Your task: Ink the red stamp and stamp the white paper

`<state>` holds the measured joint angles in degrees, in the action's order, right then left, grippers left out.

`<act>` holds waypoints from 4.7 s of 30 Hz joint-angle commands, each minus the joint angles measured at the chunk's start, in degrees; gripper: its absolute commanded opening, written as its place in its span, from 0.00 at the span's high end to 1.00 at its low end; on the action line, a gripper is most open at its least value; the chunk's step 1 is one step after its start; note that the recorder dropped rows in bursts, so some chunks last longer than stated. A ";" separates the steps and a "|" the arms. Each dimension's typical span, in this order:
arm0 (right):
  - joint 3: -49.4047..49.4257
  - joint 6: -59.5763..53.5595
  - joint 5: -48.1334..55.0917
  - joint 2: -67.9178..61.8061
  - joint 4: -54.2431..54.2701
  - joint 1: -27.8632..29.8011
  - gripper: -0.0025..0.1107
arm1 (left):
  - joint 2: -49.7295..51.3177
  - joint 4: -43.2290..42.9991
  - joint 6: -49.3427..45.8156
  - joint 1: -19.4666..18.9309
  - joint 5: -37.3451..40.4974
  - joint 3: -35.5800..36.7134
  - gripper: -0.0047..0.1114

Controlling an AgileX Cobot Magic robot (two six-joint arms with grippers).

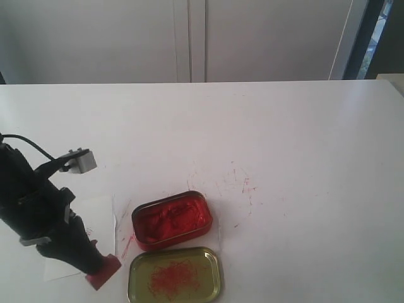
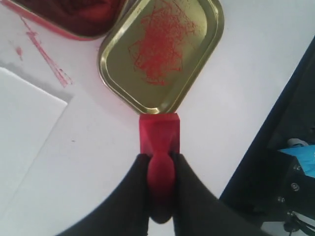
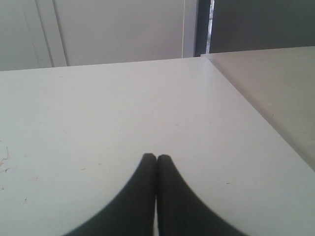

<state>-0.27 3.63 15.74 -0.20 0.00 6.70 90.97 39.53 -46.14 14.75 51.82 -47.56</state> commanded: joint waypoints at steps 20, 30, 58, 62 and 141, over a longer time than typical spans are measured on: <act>0.27 0.03 -0.72 0.20 0.00 0.15 0.98 | 1.59 6.83 2.63 -0.26 -6.99 7.91 0.96; 0.27 0.03 -0.84 0.20 0.00 0.15 0.98 | -1.03 12.83 0.71 -0.37 -9.58 10.86 0.96; 0.27 0.03 -0.74 0.20 0.00 0.15 0.98 | -4.66 37.64 -24.62 -10.69 0.52 17.86 0.96; 0.27 0.03 -0.84 0.20 0.00 0.15 0.98 | -4.66 41.94 -28.34 -10.69 -1.11 19.73 0.96; 0.27 0.03 -0.73 0.20 0.00 0.15 0.98 | 2.62 44.58 -24.17 -10.60 -14.47 26.90 0.96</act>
<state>-0.27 3.63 15.74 -0.20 0.00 6.70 93.64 84.42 -71.21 4.07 38.00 -21.04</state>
